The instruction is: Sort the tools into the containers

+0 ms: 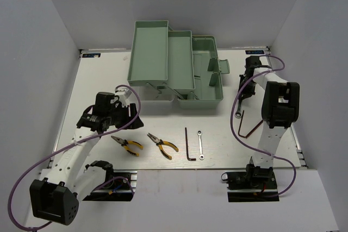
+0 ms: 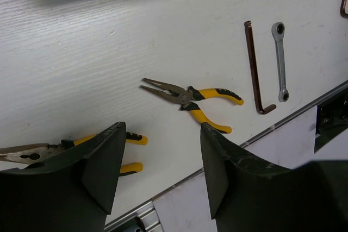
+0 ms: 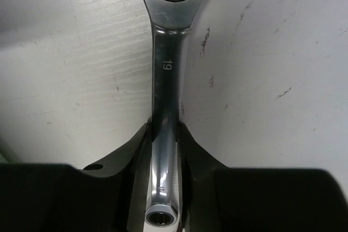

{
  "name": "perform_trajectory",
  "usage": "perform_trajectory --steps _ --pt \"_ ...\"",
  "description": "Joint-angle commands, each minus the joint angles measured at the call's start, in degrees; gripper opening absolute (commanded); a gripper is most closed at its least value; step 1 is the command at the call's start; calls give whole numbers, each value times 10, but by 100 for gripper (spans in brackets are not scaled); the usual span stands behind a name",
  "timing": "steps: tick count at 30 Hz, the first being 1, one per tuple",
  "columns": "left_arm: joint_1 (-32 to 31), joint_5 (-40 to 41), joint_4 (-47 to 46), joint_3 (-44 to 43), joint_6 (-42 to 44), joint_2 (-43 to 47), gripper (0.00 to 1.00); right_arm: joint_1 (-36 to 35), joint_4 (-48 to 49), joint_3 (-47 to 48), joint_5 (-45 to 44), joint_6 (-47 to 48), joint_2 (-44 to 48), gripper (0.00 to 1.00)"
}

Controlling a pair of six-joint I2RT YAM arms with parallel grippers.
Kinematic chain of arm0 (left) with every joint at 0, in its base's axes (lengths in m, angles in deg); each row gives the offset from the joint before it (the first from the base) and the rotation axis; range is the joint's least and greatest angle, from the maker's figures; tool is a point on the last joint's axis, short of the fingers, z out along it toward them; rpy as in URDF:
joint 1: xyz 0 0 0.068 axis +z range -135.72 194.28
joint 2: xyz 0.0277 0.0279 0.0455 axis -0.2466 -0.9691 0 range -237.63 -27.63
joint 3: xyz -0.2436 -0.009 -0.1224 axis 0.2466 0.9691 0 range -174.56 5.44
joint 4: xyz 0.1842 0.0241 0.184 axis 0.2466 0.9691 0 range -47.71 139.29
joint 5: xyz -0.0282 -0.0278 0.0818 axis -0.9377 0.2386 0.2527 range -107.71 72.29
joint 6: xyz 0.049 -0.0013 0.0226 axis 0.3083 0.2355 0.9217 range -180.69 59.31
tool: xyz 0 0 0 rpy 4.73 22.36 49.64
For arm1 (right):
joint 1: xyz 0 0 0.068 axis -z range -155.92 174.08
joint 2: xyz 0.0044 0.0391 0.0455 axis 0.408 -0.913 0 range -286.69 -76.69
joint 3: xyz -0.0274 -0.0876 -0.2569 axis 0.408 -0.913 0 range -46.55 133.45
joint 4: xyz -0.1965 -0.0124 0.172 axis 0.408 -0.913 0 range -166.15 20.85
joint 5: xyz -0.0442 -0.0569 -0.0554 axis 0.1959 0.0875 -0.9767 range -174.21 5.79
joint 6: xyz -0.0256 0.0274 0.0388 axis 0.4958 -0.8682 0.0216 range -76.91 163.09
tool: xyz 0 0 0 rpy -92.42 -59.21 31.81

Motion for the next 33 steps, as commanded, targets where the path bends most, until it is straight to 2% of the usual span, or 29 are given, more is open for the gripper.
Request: perform_trajectory --steps 1,3,8,17,22,27,33 --pt "-3 -3 -8 3 -1 12 67 5 4 -36 38 -38 13 3" --pt "-3 -9 -8 3 -1 7 67 15 20 -41 79 -54 25 0" --pt "-8 -28 -14 3 -1 -12 67 36 25 -41 139 -74 93 0" --pt "-33 -28 -30 -15 -13 -40 67 47 30 -71 163 -49 231 0" --pt "-57 -88 -77 -26 -18 -94 67 31 29 -55 223 -21 281 0" --pt "-119 -100 -105 -65 -18 -159 67 -25 8 56 313 8 238 0" --pt "-217 -87 -121 -140 -36 -231 67 -93 16 177 294 -6 145 0"
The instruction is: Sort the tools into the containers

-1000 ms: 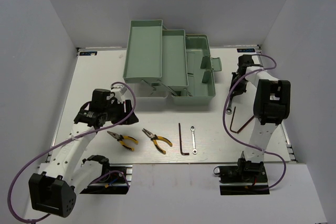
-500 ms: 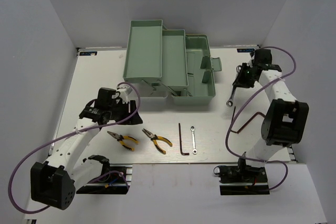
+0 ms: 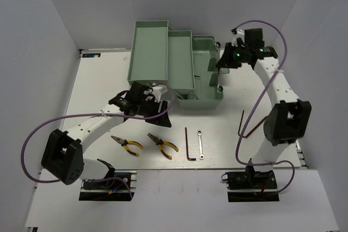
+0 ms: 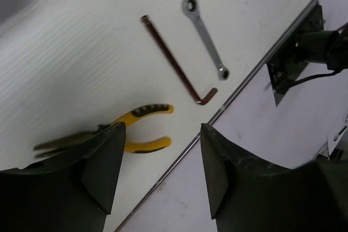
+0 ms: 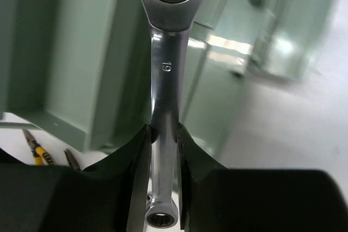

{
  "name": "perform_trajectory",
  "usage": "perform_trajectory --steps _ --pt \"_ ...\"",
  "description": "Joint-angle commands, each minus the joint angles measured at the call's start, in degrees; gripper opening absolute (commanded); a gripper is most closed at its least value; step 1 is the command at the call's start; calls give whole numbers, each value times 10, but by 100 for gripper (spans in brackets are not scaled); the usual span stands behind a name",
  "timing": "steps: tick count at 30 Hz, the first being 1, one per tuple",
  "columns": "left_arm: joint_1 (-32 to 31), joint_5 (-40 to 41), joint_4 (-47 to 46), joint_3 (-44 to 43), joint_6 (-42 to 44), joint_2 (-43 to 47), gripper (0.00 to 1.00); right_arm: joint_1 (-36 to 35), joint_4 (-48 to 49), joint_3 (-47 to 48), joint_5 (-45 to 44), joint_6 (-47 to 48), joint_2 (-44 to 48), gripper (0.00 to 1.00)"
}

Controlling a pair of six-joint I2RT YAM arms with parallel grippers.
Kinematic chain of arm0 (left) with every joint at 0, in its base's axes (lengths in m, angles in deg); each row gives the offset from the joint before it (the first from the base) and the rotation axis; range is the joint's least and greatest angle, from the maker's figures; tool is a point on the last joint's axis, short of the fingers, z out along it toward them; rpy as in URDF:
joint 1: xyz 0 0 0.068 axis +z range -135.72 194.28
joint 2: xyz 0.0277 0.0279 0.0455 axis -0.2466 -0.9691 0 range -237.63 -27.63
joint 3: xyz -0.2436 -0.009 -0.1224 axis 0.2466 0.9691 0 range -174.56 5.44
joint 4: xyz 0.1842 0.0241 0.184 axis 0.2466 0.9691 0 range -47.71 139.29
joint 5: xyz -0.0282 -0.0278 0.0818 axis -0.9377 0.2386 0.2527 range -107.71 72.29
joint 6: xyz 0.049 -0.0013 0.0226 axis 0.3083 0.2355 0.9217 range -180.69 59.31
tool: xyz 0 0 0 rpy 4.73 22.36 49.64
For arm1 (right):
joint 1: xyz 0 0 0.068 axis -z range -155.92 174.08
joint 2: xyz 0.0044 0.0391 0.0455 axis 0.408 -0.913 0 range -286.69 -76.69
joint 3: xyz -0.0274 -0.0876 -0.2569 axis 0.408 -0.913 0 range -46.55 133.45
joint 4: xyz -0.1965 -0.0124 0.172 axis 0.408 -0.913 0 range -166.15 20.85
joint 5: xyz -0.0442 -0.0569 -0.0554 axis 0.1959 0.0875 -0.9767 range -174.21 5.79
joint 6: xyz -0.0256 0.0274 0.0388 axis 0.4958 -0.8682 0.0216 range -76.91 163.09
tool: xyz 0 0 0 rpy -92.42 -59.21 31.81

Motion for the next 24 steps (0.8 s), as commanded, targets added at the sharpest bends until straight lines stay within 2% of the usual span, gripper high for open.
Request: perform_trajectory --steps 1,4,9,10,13,16,21,22,24 --pt "-52 3 -28 -54 -20 -19 67 -26 6 111 15 -6 -65 0" --pt "-93 55 -28 -74 -39 -27 67 -40 -20 199 -20 -22 -149 0" --pt "-156 147 -51 -91 -77 -64 69 -64 -38 217 -56 -14 -192 1" --pt "-176 160 -51 -98 -89 -70 69 -69 -41 215 -57 -11 -198 12" --pt "-213 230 -57 -118 -116 -104 69 -71 -39 199 -55 -3 -196 35" --pt "-238 274 -57 -143 -148 -136 70 -70 -38 188 -44 2 -184 50" --pt "-290 336 -13 -211 -185 -211 70 -66 -24 123 -62 17 -98 51" --pt "-297 345 -5 -221 -193 -221 70 -64 -24 111 -78 20 -83 49" --pt "-318 369 19 -252 -225 -241 69 -61 -29 55 -176 19 -24 37"
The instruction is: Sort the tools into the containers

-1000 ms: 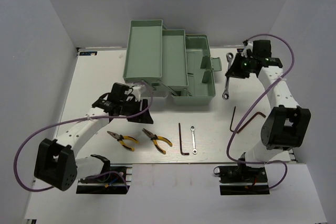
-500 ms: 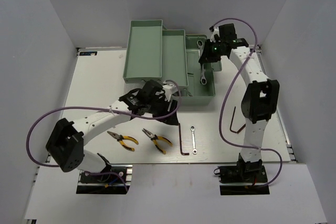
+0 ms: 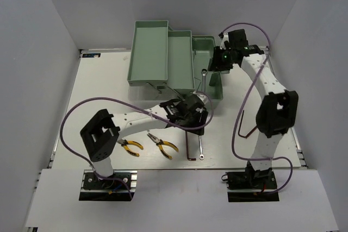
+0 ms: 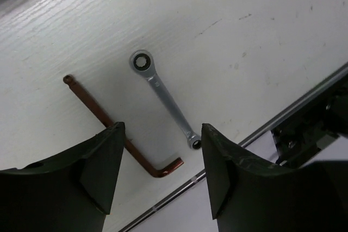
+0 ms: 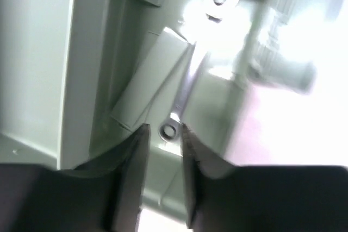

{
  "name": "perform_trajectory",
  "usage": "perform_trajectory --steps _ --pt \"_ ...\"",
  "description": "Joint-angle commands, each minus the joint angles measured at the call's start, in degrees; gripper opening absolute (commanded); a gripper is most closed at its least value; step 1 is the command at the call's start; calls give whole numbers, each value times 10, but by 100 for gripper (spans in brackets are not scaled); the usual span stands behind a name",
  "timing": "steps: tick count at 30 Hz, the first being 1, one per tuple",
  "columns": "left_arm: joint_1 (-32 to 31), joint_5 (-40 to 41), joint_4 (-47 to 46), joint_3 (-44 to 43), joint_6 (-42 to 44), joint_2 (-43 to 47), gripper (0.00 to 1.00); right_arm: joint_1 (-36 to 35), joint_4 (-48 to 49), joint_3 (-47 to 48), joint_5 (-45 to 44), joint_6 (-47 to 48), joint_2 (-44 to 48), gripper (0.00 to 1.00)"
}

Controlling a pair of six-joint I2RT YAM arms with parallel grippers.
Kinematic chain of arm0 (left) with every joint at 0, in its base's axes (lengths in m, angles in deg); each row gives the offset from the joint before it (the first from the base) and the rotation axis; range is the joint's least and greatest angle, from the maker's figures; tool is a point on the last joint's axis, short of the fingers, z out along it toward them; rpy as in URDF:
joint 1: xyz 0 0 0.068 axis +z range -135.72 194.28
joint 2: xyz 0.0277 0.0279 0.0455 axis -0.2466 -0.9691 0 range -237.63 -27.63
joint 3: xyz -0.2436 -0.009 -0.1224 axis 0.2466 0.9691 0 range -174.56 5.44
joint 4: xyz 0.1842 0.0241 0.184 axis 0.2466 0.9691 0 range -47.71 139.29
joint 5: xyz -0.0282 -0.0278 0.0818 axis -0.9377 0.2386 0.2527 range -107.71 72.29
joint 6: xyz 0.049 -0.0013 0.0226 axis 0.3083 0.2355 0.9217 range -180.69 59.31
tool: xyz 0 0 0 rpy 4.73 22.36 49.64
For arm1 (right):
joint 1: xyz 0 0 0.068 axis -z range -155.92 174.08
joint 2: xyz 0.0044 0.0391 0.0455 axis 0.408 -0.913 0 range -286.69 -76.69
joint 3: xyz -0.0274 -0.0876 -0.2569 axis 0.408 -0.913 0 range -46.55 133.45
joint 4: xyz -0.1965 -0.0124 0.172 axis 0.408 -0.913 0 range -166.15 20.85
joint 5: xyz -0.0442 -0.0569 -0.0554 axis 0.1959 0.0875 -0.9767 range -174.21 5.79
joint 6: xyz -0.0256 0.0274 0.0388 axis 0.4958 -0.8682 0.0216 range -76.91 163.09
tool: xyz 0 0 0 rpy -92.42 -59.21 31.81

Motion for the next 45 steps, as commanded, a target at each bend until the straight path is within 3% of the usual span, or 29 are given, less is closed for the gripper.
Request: perform_trajectory --steps 1,2,5,12,27,35,37,39,41,42,45 --pt "-31 82 59 -52 -58 -29 67 12 14 -75 -113 5 121 33" --pt "-39 91 73 -75 -79 -41 66 25 21 -94 -167 7 136 29" --pt "-68 125 127 -116 -117 -85 63 58 31 -203 -185 19 203 26" --pt "-112 199 207 -179 -208 -145 57 128 52 -406 -110 9 341 26" --pt "-118 200 182 -170 -262 -236 42 230 62 -475 22 -15 408 26" --pt "-118 189 169 -118 -279 -235 1 263 58 -478 69 -22 408 26" --pt "-118 184 163 -106 -279 -230 0 268 58 -480 77 -24 410 26" --pt "-118 184 156 -106 -258 -224 0 273 58 -481 90 -21 409 33" --pt "-123 184 156 -125 -239 -219 0 276 57 -484 105 -15 407 47" --pt "-129 189 156 -132 -221 -210 0 281 57 -483 112 -11 407 59" --pt "-129 205 150 -159 -188 -179 0 288 58 -486 120 -9 408 66"
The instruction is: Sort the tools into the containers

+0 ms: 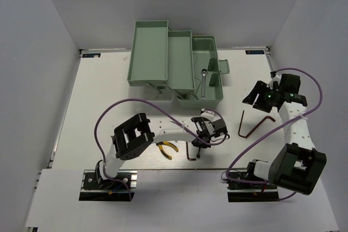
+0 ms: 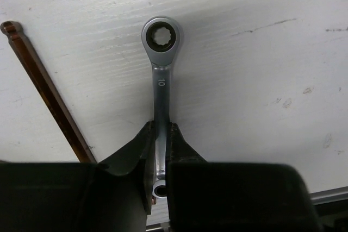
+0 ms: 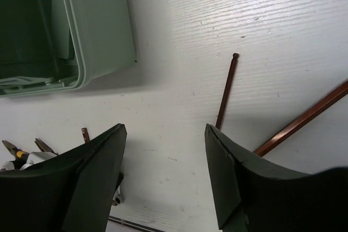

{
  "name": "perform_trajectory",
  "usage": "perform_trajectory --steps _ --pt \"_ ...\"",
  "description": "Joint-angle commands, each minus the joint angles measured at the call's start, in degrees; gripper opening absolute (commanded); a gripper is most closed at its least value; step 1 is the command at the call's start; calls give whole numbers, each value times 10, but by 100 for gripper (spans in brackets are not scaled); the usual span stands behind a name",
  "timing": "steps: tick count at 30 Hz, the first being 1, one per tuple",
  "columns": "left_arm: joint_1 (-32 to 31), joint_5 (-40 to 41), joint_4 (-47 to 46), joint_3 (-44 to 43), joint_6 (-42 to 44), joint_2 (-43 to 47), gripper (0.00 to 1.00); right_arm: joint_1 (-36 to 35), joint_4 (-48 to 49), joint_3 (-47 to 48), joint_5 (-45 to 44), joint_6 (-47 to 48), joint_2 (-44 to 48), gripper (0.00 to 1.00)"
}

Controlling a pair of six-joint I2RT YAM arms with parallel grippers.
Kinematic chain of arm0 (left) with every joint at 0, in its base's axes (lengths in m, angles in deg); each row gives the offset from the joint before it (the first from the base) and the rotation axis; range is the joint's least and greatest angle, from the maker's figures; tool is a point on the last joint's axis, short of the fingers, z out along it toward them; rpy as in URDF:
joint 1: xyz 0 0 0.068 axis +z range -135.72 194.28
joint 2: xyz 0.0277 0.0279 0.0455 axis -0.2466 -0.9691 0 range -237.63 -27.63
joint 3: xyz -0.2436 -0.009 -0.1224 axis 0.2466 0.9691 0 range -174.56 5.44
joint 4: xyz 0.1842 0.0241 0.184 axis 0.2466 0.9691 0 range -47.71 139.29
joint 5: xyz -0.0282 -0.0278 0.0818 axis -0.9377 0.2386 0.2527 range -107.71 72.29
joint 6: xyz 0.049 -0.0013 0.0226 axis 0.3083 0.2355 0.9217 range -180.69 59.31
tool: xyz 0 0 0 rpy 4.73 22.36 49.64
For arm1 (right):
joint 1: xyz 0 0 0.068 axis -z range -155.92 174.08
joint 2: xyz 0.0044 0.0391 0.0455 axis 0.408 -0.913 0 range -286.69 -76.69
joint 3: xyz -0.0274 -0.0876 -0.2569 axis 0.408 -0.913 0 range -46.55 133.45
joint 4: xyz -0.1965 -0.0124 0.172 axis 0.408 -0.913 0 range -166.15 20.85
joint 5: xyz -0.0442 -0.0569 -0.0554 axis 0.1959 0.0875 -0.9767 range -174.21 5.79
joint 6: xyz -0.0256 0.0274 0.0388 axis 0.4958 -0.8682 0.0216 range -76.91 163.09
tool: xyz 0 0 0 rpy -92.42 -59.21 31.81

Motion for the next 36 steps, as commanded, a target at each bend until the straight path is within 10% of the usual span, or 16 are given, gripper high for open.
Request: perform_trajectory --steps 1,12,22,28,36 --pt "-12 13 1 -23 46 22 0 11 10 -6 32 5 13 66" --pt "-2 19 7 -140 131 96 0 31 15 -15 39 8 17 66" --pt "91 58 74 -352 237 66 0 43 13 -19 58 30 24 16" --pt "184 23 47 -476 315 -24 0 51 17 -26 62 39 28 16" --pt "252 -12 -62 -506 351 -127 0 51 9 -43 68 82 16 49"
